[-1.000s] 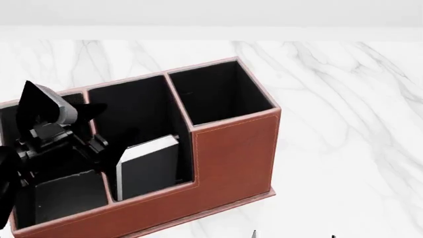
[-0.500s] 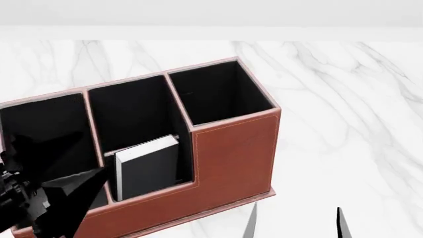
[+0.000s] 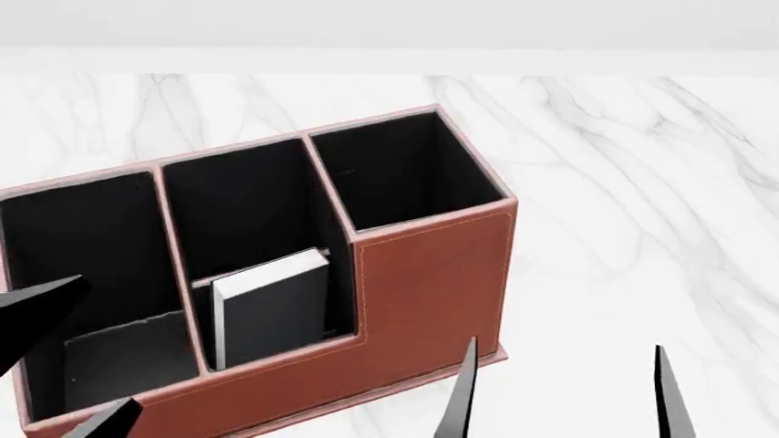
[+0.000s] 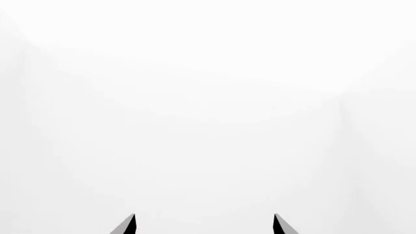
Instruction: Pick up the book and place it in the back compartment of the caddy.
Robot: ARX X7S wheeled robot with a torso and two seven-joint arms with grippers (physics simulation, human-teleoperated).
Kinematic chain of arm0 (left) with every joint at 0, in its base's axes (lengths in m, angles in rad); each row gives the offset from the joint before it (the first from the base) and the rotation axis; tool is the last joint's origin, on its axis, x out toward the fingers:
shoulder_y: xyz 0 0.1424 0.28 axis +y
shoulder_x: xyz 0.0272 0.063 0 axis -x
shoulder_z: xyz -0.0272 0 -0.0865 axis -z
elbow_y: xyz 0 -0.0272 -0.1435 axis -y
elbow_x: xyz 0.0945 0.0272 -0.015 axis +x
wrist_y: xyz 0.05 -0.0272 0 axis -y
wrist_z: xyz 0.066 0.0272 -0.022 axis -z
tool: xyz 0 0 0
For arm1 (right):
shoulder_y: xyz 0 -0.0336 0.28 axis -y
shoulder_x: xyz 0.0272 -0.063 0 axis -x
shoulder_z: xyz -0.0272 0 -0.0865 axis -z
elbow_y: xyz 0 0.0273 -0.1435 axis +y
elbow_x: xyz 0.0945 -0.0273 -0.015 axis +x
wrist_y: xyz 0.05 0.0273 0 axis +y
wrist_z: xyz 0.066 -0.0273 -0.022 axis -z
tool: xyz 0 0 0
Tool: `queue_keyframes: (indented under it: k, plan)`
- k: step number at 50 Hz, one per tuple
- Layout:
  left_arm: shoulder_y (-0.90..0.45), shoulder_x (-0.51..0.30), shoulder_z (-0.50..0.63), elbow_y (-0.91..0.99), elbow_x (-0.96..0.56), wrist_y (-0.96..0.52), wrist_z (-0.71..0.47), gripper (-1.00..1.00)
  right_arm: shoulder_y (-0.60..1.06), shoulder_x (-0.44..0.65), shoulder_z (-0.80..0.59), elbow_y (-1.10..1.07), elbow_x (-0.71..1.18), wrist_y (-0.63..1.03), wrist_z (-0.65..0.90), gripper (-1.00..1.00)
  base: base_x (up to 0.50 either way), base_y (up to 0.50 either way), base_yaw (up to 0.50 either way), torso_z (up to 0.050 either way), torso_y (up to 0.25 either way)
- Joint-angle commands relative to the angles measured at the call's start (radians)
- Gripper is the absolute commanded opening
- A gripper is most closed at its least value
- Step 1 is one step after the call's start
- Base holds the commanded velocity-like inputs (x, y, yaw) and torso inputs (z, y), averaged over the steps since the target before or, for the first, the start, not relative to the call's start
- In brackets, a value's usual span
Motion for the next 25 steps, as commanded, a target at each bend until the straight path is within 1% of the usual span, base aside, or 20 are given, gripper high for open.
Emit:
queue_keyframes:
  k: [1,8,13,17,21,25]
  plan:
    - [0.036,0.003,-0.088,0.124,-0.116,-0.016,-0.036,1.00,-0.017,0.013,0.010,-0.135,-0.038,0.075,-0.012,1.00,0.00,0.00,0.00,0.000,0.000]
    - [0.039,-0.003,-0.123,0.159,-0.174,-0.018,-0.058,1.00,-0.023,0.016,0.009,-0.201,-0.064,0.110,-0.023,1.00,0.00,0.00,0.00,0.000,0.000]
    - [0.041,0.002,-0.129,0.161,-0.186,-0.004,-0.057,1.00,-0.028,0.019,0.009,-0.212,-0.075,0.100,-0.020,1.00,0.00,0.00,0.00,0.000,0.000]
    - [0.066,0.013,-0.139,0.191,-0.177,0.028,-0.041,1.00,-0.026,0.022,0.010,-0.208,-0.074,0.094,-0.018,1.00,0.00,0.00,0.00,0.000,0.000]
    - [0.095,0.033,-0.133,0.217,-0.113,0.083,-0.012,1.00,-0.047,0.026,0.007,-0.204,-0.154,0.040,0.010,1.00,0.00,0.00,0.00,0.000,0.000]
    - [0.124,0.049,-0.139,0.239,-0.075,0.134,0.011,1.00,-0.051,0.028,0.009,-0.209,-0.154,0.030,0.017,1.00,0.00,0.00,0.00,0.000,0.000]
